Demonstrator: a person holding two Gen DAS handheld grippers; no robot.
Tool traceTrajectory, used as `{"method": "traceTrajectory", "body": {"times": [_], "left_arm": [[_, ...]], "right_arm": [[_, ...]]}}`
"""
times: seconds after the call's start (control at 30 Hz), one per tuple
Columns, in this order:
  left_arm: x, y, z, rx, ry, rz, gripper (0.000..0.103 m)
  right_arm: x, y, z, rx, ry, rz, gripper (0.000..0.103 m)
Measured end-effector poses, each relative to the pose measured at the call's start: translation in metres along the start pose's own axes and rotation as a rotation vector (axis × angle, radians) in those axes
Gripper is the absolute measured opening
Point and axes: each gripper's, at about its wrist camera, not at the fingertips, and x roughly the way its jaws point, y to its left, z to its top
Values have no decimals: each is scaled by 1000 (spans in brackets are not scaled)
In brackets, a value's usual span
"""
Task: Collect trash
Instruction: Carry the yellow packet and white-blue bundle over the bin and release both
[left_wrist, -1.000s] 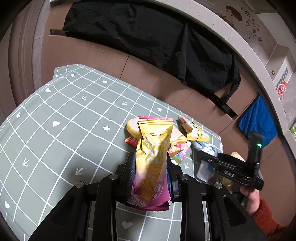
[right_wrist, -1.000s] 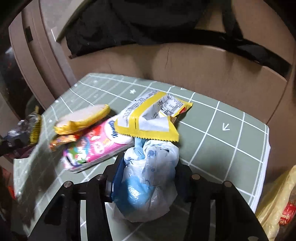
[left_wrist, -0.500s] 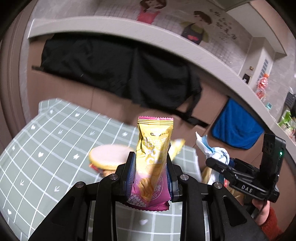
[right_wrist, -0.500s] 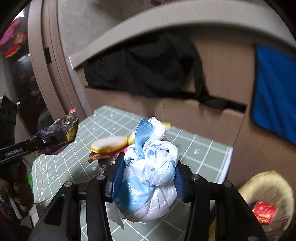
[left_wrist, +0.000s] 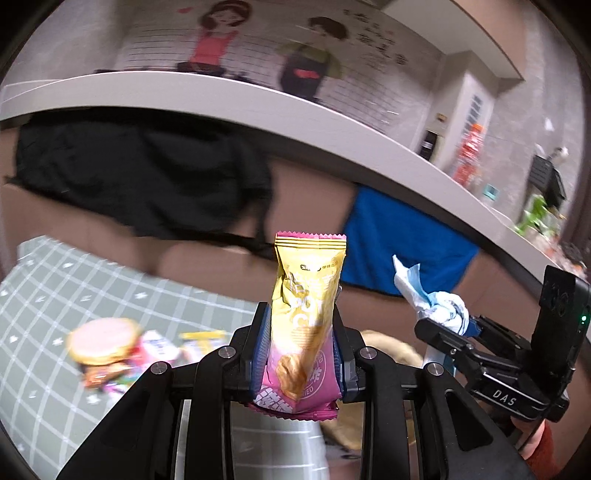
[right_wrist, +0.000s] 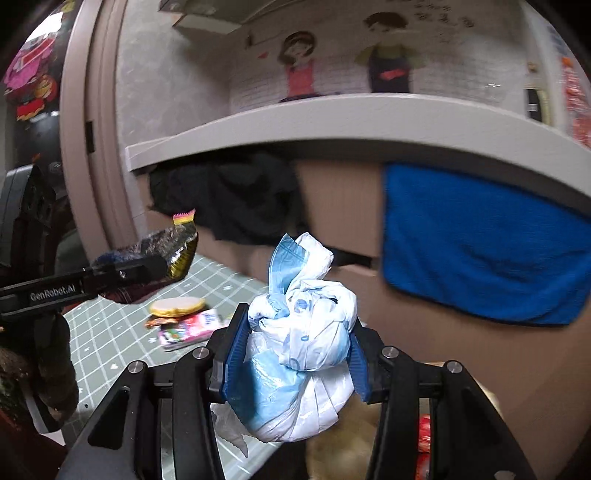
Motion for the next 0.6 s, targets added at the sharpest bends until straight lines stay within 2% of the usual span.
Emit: {"method": "traceTrajectory", "body": {"times": [0.33,0.6], "left_arm": [[43,-91,-4,92,24,-143,30],[68,-122,-14,126,68,-179,30]], "right_arm": [[-63,-70,-11,45,-30,-186,45],[-85,-100,-20,84,-38,-259,45]]}}
